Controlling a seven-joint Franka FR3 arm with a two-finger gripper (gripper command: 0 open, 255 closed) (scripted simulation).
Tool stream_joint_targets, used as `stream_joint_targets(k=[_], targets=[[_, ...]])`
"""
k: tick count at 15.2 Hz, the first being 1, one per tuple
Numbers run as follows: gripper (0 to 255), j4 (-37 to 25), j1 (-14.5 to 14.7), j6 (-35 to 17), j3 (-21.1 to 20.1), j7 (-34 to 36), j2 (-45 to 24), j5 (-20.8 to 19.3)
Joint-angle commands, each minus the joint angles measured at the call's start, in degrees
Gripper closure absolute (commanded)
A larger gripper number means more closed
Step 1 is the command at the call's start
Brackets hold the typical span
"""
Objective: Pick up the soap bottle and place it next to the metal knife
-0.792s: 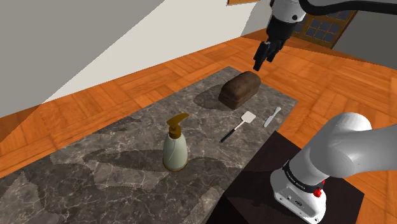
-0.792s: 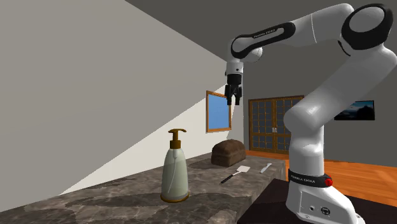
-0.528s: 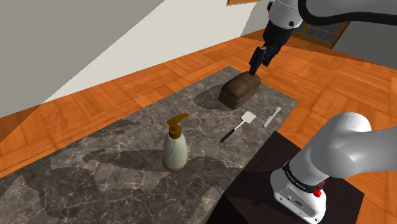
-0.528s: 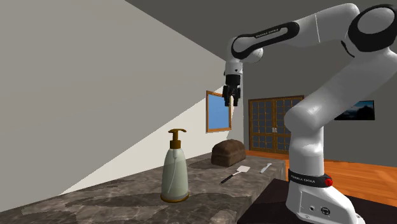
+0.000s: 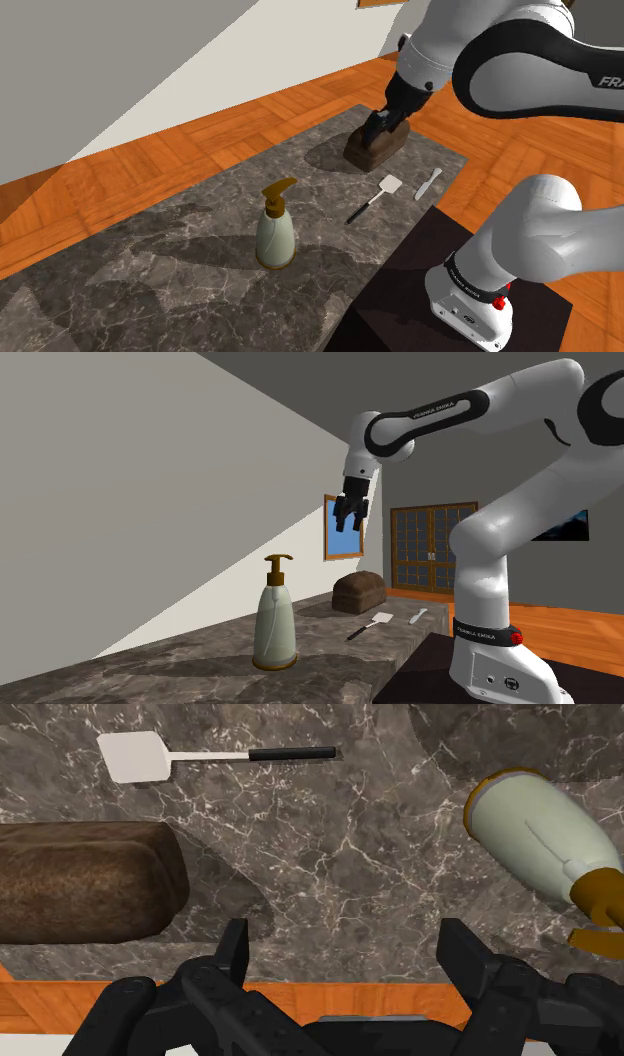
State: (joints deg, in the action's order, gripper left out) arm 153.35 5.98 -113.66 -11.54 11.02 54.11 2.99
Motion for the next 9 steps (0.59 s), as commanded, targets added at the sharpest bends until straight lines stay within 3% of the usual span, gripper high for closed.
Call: stream_joint_targets(k=[1,9], targets=[[0,1.9,1.2,-3.8,-3.3,3.4,0.2,1.7],[0,4.7,3.4,-19.3,-18.8,17.9,-4.8,6.2]])
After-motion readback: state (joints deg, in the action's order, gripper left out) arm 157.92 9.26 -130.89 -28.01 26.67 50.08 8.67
